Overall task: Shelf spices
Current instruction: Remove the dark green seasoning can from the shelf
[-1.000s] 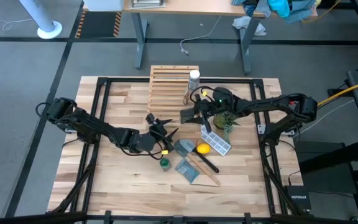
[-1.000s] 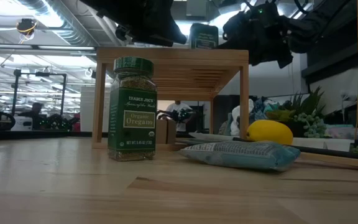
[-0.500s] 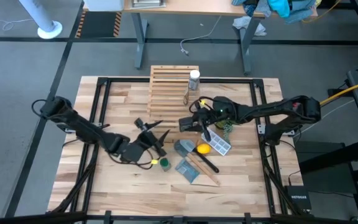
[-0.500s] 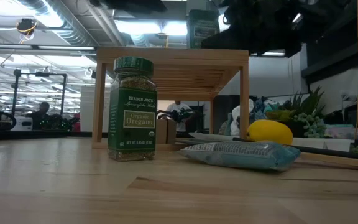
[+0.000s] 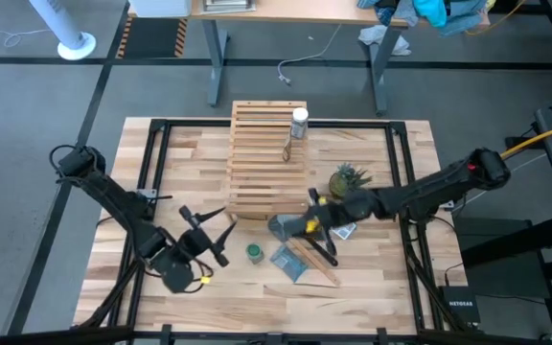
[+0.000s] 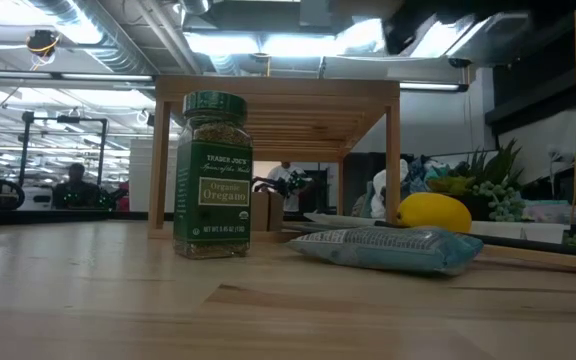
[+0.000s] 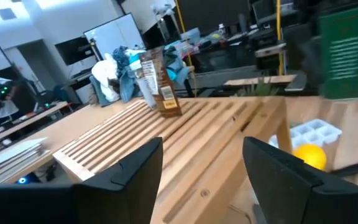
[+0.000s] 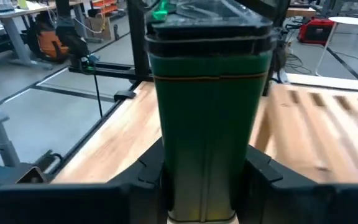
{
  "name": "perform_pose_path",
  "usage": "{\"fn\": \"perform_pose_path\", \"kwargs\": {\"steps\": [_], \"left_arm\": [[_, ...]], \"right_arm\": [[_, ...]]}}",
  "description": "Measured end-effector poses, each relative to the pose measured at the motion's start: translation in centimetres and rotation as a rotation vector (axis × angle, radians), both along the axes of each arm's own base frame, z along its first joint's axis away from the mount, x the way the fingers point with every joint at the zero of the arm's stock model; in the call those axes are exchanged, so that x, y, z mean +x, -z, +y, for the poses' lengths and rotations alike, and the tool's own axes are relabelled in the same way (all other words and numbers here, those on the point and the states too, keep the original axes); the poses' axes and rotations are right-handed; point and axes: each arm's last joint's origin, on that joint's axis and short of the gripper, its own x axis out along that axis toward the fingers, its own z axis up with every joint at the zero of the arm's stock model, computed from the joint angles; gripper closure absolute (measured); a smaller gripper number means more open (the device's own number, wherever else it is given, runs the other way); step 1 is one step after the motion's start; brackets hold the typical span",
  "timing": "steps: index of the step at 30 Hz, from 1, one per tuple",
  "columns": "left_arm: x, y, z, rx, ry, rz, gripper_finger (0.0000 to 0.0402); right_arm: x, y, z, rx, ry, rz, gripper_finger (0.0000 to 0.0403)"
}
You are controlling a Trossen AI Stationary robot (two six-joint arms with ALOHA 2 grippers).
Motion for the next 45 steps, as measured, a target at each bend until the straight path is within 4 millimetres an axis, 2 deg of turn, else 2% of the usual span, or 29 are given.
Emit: {"fn": "perform_pose_path", "kwargs": {"steps": [8,14,23,33,39,45], "left_arm": [[-1.1,0.4,-0.8,-0.003,0.038,-0.008,0.0185],[-1.2,0.4,-0.9,-0.012,0.043,-0.016,0.0185],[-1.2,0.4,-0.9,-0.025,0.043,-0.027,0.0185],[-1.2,0.4,-0.9,-0.035,0.043,-0.036,0.0185],[-1.2,0.4,-0.9,-0.037,0.043,-0.037,0.0185],[-1.2,0.4,-0.9,-0.038,0.043,-0.038,0.0185]], "right_arm": [[-2.0,1.8,7.2,-0.002,0.121,0.003,0.0282],[-2.3,5.0,10.5,0.013,0.174,0.035,0.0282],[-0.8,10.2,12.4,0.141,0.190,0.018,0.0282],[-0.3,15.2,13.0,0.309,0.189,0.078,0.0282],[-0.6,16.8,13.3,0.365,0.171,0.114,0.0282],[-1.8,16.9,14.7,0.408,0.131,0.137,0.0282]]}}
